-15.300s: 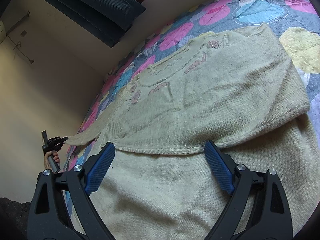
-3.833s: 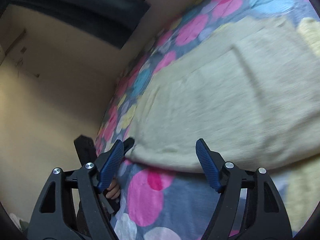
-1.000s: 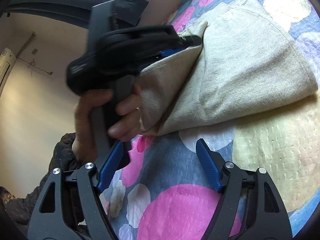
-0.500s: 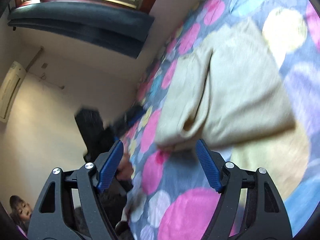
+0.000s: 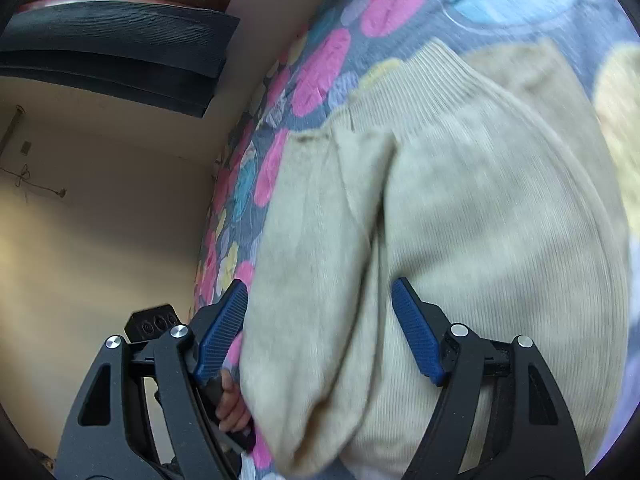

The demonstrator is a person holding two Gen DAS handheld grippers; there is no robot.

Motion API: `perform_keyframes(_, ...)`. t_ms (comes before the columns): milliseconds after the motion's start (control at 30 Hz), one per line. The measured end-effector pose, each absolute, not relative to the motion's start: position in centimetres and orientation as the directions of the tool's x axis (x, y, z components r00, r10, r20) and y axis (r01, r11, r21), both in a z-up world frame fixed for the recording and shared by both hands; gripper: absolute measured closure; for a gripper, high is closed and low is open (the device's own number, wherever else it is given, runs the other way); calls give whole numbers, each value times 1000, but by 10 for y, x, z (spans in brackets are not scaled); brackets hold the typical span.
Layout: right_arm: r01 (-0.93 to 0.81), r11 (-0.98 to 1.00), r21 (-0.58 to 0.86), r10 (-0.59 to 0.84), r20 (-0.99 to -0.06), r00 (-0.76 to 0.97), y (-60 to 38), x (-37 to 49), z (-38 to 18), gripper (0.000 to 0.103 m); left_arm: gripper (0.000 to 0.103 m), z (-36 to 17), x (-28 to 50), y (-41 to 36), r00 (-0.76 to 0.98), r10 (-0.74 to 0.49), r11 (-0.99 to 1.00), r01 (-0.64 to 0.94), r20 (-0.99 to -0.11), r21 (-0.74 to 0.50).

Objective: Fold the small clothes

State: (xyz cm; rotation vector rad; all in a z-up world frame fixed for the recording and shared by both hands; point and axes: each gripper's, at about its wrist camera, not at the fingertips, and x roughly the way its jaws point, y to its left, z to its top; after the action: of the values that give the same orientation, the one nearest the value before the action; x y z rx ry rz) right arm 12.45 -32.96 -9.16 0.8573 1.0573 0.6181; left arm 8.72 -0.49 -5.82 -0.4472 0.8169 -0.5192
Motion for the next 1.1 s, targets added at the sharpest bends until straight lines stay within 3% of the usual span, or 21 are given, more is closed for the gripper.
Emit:
perform_keyframes(500, -54, 547, 836, 799, -501, 334, -296, 182, -97, 29, 23, -64, 94, -5, 547, -606, 776, 246, -578, -580)
perform_keyframes(833, -34, 566, 823, 790, -531, 306, -290, 213, -112, 67, 23, -62, 95, -5, 544, -615, 769, 255, -571, -586)
perform_keyframes(967, -34, 598, 801, 769, -560, 309, -286, 220, -115, 92, 23, -62, 96, -5, 539, -617, 769, 258, -574, -585)
perform_keyframes(1100, -75, 623, 779, 742, -557, 372, -287, 222, -99, 95, 23, -62, 95, -4, 537, -621, 766, 259, -572, -588)
